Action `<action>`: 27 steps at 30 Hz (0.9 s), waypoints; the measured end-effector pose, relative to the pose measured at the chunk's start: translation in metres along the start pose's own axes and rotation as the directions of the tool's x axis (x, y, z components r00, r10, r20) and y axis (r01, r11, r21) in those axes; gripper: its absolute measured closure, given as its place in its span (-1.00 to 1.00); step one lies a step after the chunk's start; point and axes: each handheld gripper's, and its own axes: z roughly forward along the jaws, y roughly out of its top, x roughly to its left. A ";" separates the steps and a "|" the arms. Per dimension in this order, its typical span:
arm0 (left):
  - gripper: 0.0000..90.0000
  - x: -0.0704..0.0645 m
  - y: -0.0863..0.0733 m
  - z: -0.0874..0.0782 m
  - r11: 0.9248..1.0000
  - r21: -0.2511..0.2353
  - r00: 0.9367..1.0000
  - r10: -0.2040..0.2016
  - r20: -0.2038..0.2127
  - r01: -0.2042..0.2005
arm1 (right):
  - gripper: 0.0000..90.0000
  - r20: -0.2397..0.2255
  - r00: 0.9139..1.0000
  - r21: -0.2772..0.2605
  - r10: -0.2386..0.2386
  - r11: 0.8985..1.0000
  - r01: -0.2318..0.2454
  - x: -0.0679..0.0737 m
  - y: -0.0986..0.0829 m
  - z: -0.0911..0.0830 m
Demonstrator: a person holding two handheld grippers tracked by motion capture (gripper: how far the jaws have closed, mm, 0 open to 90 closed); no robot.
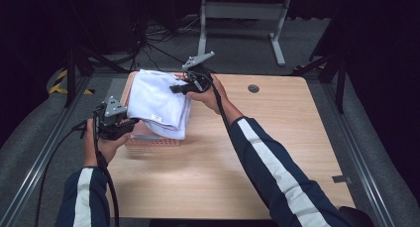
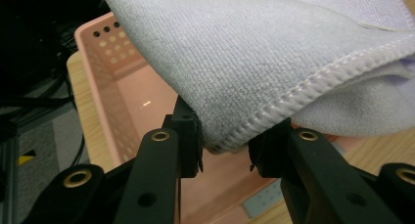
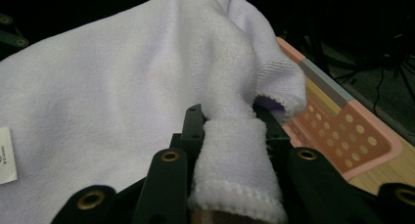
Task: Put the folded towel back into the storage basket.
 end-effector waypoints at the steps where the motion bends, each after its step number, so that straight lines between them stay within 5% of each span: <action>1: 0.53 0.003 -0.001 -0.001 1.000 -0.003 1.000 0.002 -0.006 -0.002 | 0.58 0.000 1.000 0.000 0.002 1.000 -0.002 0.000 0.001 0.002; 12: 0.53 0.018 -0.009 0.003 0.999 0.009 0.997 -0.045 -0.057 0.045 | 0.57 0.004 1.000 0.002 0.021 1.000 -0.021 0.001 0.007 0.032; 27: 0.48 0.010 -0.029 0.044 0.993 0.112 0.997 -0.043 -0.062 0.050 | 0.51 0.046 0.999 0.091 0.020 0.996 -0.024 -0.003 -0.018 0.063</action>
